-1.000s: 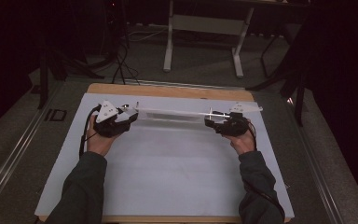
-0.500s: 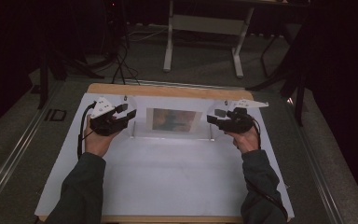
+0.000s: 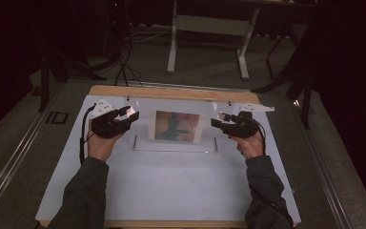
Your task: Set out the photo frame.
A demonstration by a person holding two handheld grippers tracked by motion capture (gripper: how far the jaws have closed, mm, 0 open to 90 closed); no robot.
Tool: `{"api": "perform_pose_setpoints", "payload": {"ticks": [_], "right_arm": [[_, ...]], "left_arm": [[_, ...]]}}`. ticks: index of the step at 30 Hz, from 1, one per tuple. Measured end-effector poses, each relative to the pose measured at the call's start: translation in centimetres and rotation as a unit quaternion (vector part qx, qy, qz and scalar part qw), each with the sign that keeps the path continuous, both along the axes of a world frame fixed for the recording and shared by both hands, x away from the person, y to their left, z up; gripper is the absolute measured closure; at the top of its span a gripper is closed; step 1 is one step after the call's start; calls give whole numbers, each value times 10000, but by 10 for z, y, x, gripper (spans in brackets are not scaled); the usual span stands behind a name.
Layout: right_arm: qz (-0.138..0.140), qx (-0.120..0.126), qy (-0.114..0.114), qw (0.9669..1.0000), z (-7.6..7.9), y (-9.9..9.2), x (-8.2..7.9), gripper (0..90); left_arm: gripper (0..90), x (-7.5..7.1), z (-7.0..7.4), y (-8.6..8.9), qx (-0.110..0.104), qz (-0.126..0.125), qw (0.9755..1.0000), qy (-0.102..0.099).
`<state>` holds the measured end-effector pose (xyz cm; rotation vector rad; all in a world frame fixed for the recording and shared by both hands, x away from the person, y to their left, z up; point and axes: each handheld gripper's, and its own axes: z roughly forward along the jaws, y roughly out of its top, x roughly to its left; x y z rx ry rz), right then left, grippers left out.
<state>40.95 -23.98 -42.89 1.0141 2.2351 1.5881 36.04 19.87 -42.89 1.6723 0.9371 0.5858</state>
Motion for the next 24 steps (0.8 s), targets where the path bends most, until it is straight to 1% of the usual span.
{"api": "perform_pose_setpoints", "payload": {"ticks": [4,7,10,13,14,18,19,20,21,22,23,24], "right_arm": [[-24,134,-23,9999,-4,-1,-2,439],[-32,227,-25,9997,-6,-2,-1,436],[-74,263,-17,9996,-7,-2,1,428],[-113,232,-24,9997,-7,-1,2,416],[-123,226,-20,9997,-7,-1,2,411],[-159,257,-39,9995,-9,-4,1,401],[-226,252,-43,9994,-11,-7,-1,372],[-226,252,-43,9994,-11,-7,-1,372],[-299,245,-37,9992,-13,-11,-3,351],[-306,236,-28,9993,-15,-12,-4,347],[-304,190,-31,9994,-16,-15,-6,340],[-304,190,-31,9994,-16,-15,-6,340]], "left_arm": [[539,-1,-2,0,-77,-2,10000,-44],[537,-1,-4,0,5,36,10000,-55],[500,1,-7,-1,69,142,9999,-5],[455,1,-11,1,5,243,9997,2],[453,0,-12,2,-39,247,9997,1],[440,-2,-14,6,-59,345,9994,-2],[424,-4,-14,9,-92,377,9992,21],[425,-4,-14,9,-92,377,9992,21],[424,-8,-15,14,-169,379,9991,11],[424,-8,-15,14,-169,379,9991,11],[424,-11,-17,19,-177,383,9991,71],[424,-11,-17,19,-177,383,9991,71]]}}
